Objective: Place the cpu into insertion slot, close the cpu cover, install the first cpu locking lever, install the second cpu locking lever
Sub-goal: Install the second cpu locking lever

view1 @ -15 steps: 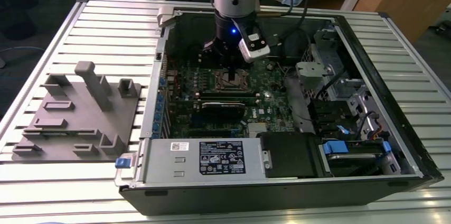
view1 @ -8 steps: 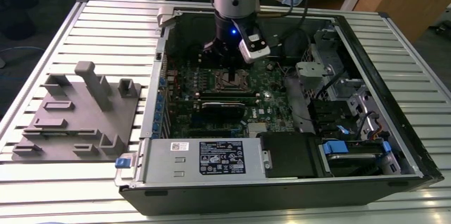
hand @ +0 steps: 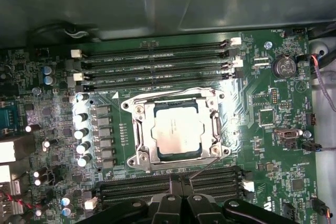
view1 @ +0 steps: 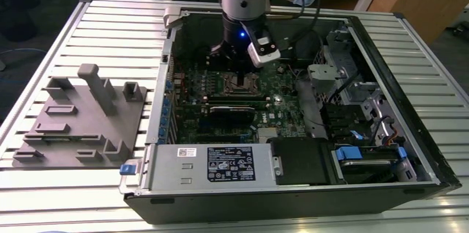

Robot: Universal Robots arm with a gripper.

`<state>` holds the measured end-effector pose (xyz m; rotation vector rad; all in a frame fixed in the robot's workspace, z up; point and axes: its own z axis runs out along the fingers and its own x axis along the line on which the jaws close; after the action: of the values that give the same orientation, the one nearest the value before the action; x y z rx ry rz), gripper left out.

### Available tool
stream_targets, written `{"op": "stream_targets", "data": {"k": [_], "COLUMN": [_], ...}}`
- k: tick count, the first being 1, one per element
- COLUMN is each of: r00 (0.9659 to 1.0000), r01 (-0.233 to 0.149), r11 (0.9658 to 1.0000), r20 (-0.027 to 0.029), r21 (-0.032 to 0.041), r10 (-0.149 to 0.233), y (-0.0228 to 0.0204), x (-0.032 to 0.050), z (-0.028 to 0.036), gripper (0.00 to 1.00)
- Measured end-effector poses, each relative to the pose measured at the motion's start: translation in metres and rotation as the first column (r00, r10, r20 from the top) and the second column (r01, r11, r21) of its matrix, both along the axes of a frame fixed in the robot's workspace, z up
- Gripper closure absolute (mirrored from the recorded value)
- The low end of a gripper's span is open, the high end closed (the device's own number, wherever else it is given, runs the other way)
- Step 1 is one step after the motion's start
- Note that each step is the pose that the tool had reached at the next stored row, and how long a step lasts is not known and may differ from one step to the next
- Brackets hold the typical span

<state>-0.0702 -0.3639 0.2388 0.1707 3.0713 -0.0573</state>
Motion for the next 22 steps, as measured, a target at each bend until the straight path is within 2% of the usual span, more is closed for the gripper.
{"op": "stream_targets", "data": {"k": [11,22], "r00": [1.0000,1.0000], "r01": [0.000,0.000], "r11": [1.0000,1.0000], "r20": [0.0000,-0.0001], "r21": [0.0000,-0.0002], "r10": [0.000,0.000], "y": [-0.0002,-0.0019], "x": [-0.0103,-0.0129], "z": [-0.0020,-0.0079], "gripper": [0.89,0.89]}}
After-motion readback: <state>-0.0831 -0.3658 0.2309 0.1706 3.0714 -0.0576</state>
